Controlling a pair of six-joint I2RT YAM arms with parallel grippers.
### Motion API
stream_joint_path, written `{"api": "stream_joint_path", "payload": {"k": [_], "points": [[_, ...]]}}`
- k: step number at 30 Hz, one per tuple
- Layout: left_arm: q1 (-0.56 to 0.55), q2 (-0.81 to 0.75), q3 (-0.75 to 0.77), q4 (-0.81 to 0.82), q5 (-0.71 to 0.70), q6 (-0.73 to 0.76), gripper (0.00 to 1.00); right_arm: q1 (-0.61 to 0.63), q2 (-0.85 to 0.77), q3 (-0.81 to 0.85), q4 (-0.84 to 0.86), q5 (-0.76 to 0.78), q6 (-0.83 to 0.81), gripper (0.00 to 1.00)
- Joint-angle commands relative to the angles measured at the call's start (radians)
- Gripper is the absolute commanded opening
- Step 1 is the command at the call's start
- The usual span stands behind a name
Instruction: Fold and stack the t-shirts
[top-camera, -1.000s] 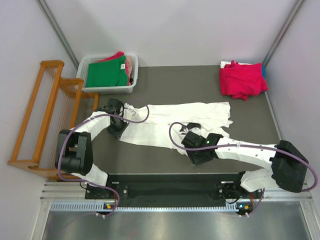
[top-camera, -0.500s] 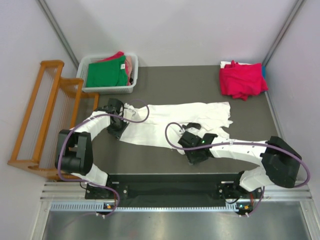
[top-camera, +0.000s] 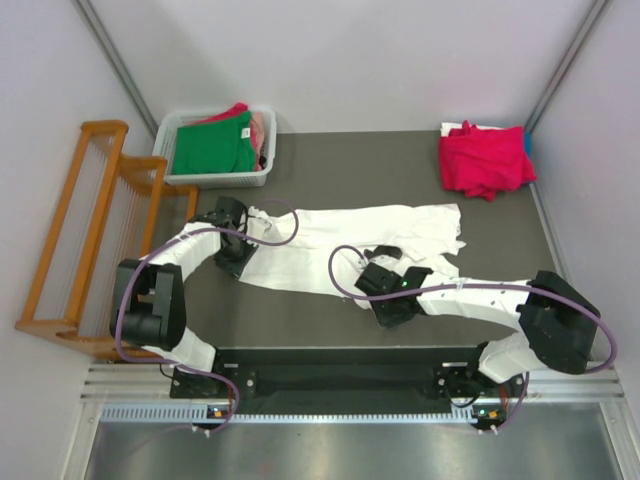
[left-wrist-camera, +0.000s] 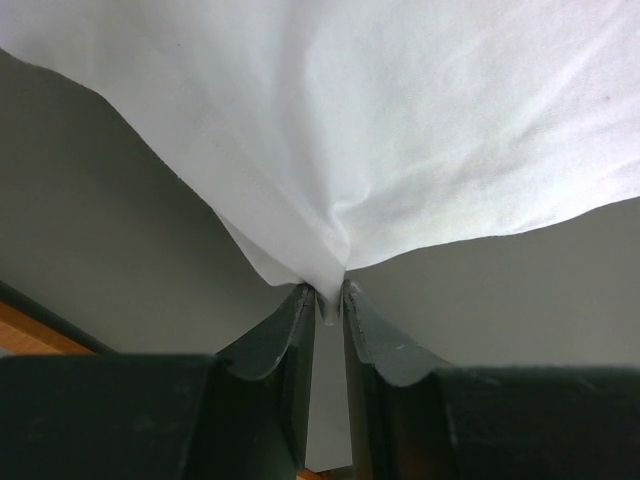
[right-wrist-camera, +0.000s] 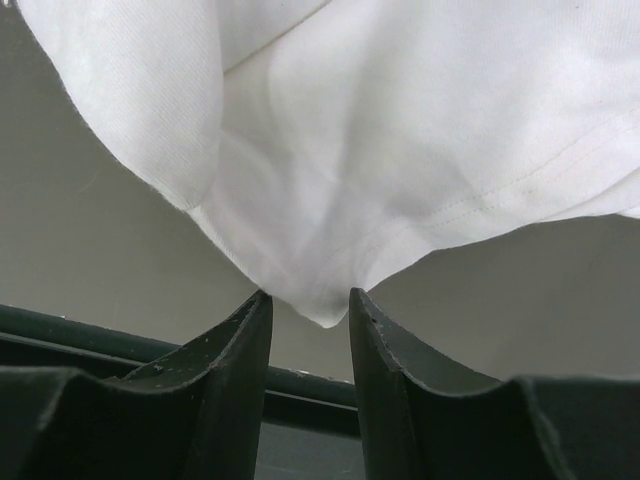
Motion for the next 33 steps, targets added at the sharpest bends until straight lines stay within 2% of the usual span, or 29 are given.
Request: {"api": "stream_joint_path", "payload": {"k": [1, 3, 5, 6, 7, 15, 22, 27, 33], "points": [[0.005, -0.041, 0.019, -0.018, 0.010, 0.012, 0.23, 0.012, 0.009, 0.016, 0.038, 0.038, -0.014, 0.36], [0.005, -0.045, 0.017, -0.016, 0.006, 0.012, 0.23, 0.010, 0.003, 0.007, 0.041, 0.045, -0.014, 0.30], [0.005, -0.050, 0.017, -0.019, 0.003, 0.012, 0.23, 0.009, -0.003, -0.001, 0.040, 0.059, -0.008, 0.17], [0.005, -0.053, 0.017, -0.019, 0.004, 0.012, 0.23, 0.007, -0.008, -0.002, 0.038, 0.062, -0.006, 0.05], [0.005, -0.056, 0.019, -0.021, 0.006, 0.012, 0.23, 0.006, -0.012, -0.005, 0.038, 0.065, -0.003, 0.00], [0.005, -0.090, 0.031, -0.048, -0.002, 0.012, 0.23, 0.009, -0.083, 0.009, -0.030, 0.092, 0.035, 0.00], [0.005, -0.122, 0.057, -0.096, 0.004, 0.015, 0.24, 0.087, -0.240, -0.004, -0.223, 0.098, 0.132, 0.00], [0.007, -0.166, 0.100, -0.163, 0.023, 0.030, 0.24, 0.111, -0.314, -0.014, -0.290, 0.101, 0.199, 0.00], [0.005, -0.249, 0.079, -0.214, 0.026, 0.029, 0.24, 0.127, -0.285, 0.002, -0.284, 0.116, 0.206, 0.00]]}}
